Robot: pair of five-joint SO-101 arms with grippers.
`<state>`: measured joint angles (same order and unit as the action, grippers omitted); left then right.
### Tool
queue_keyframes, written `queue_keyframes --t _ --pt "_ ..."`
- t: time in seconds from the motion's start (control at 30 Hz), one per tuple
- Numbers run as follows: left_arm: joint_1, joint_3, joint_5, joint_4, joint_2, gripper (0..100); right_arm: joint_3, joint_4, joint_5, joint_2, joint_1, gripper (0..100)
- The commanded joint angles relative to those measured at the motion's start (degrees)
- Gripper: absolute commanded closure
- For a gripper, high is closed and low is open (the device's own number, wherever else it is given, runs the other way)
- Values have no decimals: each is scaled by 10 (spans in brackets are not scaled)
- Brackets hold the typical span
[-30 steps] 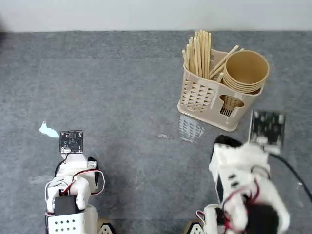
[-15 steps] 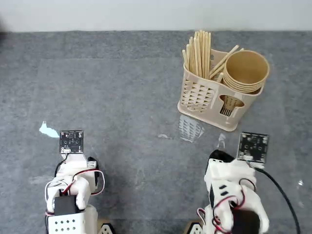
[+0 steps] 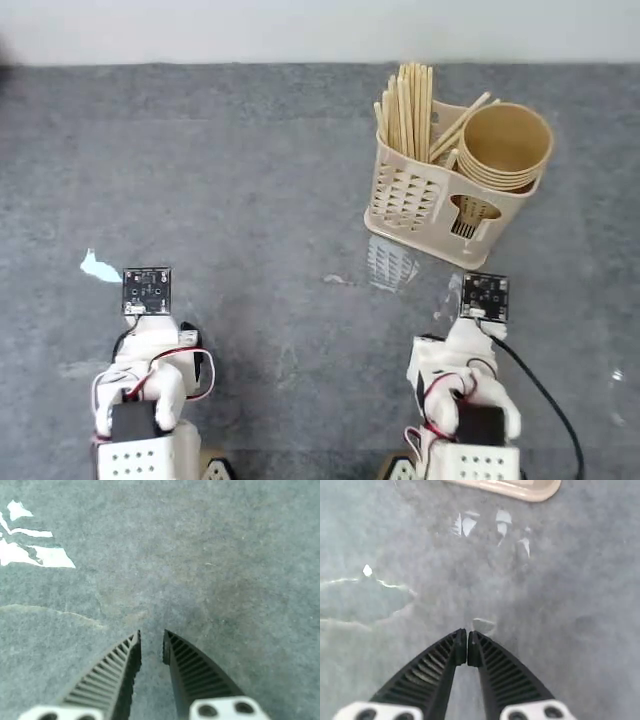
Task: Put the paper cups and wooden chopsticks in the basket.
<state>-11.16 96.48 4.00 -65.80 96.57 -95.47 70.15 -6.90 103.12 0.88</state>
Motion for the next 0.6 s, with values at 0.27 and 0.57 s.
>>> queue_keyframes --t 0.27,0.57 --pt "-4 -6 -6 11 2 924 -10 41 -1 9 5 974" --pt "-4 -6 -6 11 2 923 -10 48 -2 9 6 973"
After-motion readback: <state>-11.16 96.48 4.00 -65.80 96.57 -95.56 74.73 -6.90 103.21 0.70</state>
